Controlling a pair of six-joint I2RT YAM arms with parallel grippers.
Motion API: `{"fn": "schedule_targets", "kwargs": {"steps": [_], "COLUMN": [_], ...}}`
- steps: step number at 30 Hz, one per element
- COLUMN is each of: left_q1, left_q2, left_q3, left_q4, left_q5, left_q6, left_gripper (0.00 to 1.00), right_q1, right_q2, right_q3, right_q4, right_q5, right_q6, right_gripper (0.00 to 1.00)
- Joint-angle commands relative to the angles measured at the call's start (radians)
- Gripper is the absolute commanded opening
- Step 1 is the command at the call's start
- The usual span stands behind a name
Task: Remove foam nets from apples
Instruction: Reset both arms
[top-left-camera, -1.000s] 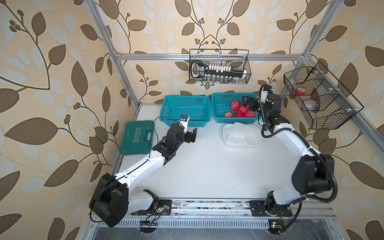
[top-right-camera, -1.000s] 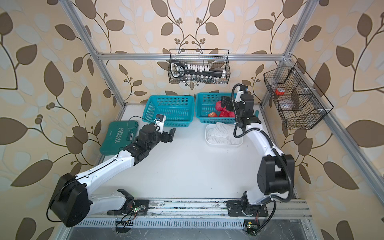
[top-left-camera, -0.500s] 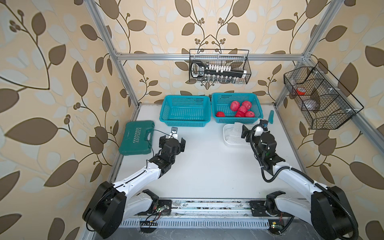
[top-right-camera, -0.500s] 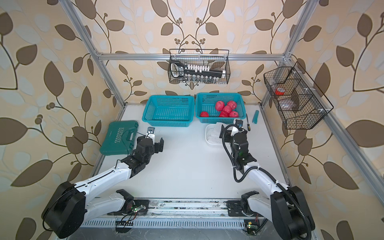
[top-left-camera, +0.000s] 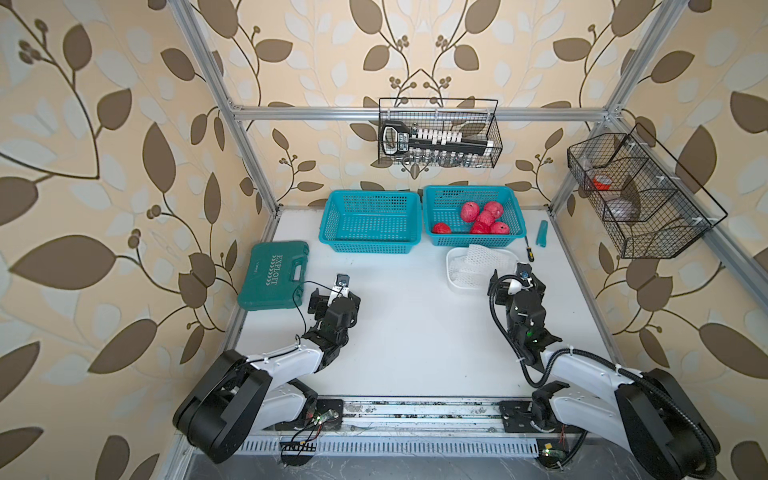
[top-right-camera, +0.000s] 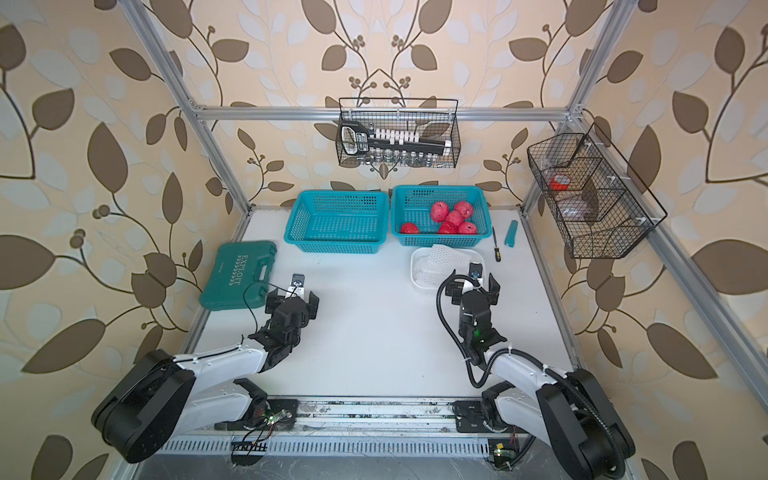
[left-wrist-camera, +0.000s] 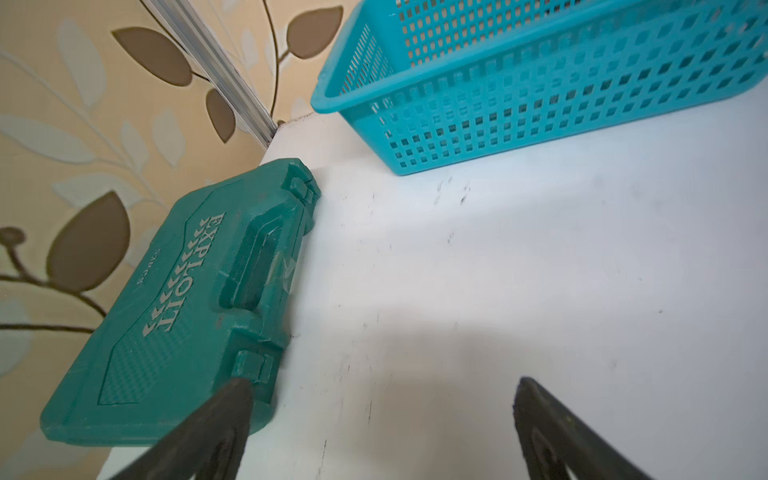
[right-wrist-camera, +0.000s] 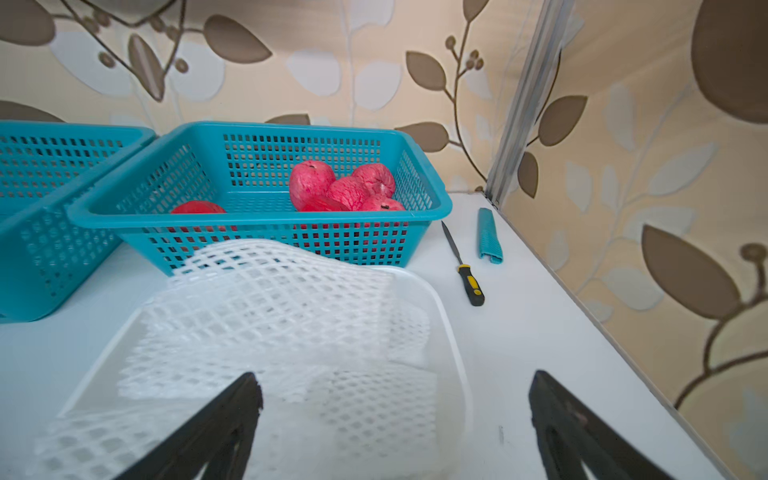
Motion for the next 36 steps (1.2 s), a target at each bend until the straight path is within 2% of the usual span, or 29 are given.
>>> {"fn": "schedule_targets", "kwargs": {"steps": [1, 4, 6, 11, 16, 19, 22, 23, 25, 27, 29, 31, 32, 33, 34, 35, 36], "left_q1": [0.018, 0.060, 0.119, 0.270, 0.289, 0.330, 0.377, 0.384, 0.390, 0.394, 0.394, 0.393, 0.396, 0.399, 0.406, 0.427, 0.436], "left_q2": [0.063, 0.110, 0.111, 0.136, 0.166, 0.170, 0.255, 0.267, 0.239, 0.252, 0.237, 0.245, 0.238, 0.251, 0.258, 0.256, 0.253], "left_q3": [0.052, 0.058, 0.047, -0.003, 0.030, 0.034, 0.010, 0.033, 0.094, 0.062, 0.072, 0.073, 0.079, 0.089, 0.112, 0.125, 0.123], "left_q4": [0.152, 0.220, 0.264, 0.378, 0.340, 0.319, 0.435, 0.411, 0.234, 0.321, 0.278, 0.289, 0.266, 0.266, 0.231, 0.199, 0.200], "left_q5": [-0.004, 0.025, 0.124, 0.268, 0.304, 0.300, 0.354, 0.378, 0.450, 0.475, 0.511, 0.511, 0.512, 0.492, 0.481, 0.514, 0.523], "left_q6": [0.080, 0.093, 0.079, -0.051, -0.061, -0.119, -0.135, -0.128, -0.125, -0.107, -0.101, -0.101, -0.105, -0.112, -0.127, -0.139, -0.143], "left_gripper": [0.99, 0.99, 0.99, 0.99, 0.99, 0.99, 0.99, 0.99, 0.99, 0.99, 0.99, 0.99, 0.99, 0.99, 0.99, 0.99, 0.99], "right_q1": [-0.051, -0.077, -0.098, -0.123, -0.173, -0.266, -0.271, -0.273, -0.270, -0.265, -0.252, -0.249, -0.249, -0.249, -0.253, -0.269, -0.280], "right_q2": [0.050, 0.087, 0.105, 0.139, 0.191, 0.224, 0.243, 0.249, 0.258, 0.277, 0.304, 0.338, 0.373, 0.367, 0.344, 0.342, 0.361], "right_q3": [0.013, -0.004, -0.013, -0.002, -0.034, -0.006, 0.010, 0.021, 0.018, 0.007, 0.014, -0.026, -0.055, -0.052, -0.026, 0.004, 0.014], "right_q4": [0.047, 0.102, 0.130, 0.142, 0.271, 0.195, 0.190, 0.176, 0.194, 0.238, 0.256, 0.346, 0.469, 0.459, 0.367, 0.292, 0.302], "right_q5": [0.013, 0.031, 0.020, 0.008, -0.011, -0.085, -0.135, -0.146, -0.178, -0.247, -0.294, -0.295, -0.299, -0.300, -0.302, -0.317, -0.319], "right_q6": [0.025, 0.025, 0.031, 0.025, 0.049, 0.150, 0.127, 0.123, 0.100, 0.059, 0.024, 0.027, 0.005, 0.007, 0.025, 0.043, 0.046], "right_gripper": [1.00, 1.00, 1.00, 0.99, 0.99, 0.99, 1.00, 1.00, 1.00, 1.00, 1.00, 0.99, 0.99, 0.99, 0.99, 0.99, 1.00]}}
